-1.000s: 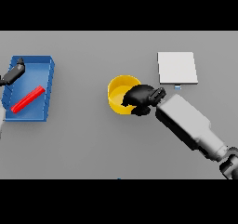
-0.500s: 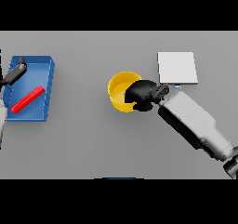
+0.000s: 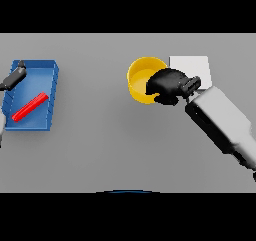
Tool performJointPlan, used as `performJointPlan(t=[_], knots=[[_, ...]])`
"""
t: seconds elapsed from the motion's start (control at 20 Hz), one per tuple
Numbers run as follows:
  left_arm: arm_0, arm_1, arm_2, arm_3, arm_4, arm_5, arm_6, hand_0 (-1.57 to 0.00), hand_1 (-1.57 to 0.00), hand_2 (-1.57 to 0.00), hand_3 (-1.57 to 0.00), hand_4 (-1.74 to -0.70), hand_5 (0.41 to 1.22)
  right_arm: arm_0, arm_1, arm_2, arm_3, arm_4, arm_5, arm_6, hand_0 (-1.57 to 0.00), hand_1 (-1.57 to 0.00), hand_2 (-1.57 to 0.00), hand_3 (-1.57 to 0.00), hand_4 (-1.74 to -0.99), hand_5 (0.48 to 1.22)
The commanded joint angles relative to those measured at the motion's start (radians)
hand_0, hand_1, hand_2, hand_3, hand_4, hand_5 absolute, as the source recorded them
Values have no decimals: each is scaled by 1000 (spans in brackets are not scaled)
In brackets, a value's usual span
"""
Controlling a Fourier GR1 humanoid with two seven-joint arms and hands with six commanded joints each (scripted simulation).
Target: Pick up the red beaker and tilt it to pour out 1 green nut into yellow bowl. Pick up the yellow bowl and place it on the metallic measuring scale.
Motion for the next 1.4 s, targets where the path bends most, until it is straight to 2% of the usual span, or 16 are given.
performJointPlan(t=[0.0,0.25,0.35,0.65,0.8,1.0,1.2,1.35], knots=[[5,2,-4,-6,-4,-3,9,1,1,1,1,-743,700,-9,1,-16,16,-2,0,15,-1569,-1569,-1465,-1347,-1740,1220],[5,7,-3,-17,-5,-12,37,1,1,1,1,-744,710,-22,-66,-82,70,1,-59,-9,-1570,-1570,-1516,-1227,-1741,1221],[6,5,-4,-25,-7,-10,44,1,1,1,1,-743,708,-40,-84,-107,141,17,-112,-29,-1571,-1571,-1536,-1209,-1741,1221],[18,15,2,-23,-3,-18,31,1,1,1,1,-728,691,-71,-113,-166,313,28,-186,-72,-1571,-1571,-1506,-1176,-1741,1221],[17,11,-2,-30,-6,-17,31,1,1,1,1,-722,684,-82,-100,-167,423,60,-258,-96,-1571,-1571,-1459,-1259,-1741,1221],[26,21,3,-32,-4,-27,47,1,1,1,1,-722,681,-90,-78,-180,520,63,-294,-106,-1571,-1571,-1396,-1362,-1741,1221],[14,7,0,-23,-5,-14,33,1,1,1,1,-728,675,-85,-65,-188,570,56,-324,-147,-1571,-1571,-1362,-1338,-1741,1221],[16,16,-7,-23,-16,-19,34,1,1,1,1,-723,671,-87,-57,-196,599,49,-333,-160,-1556,-1571,-1338,-1436,-1741,1221]])
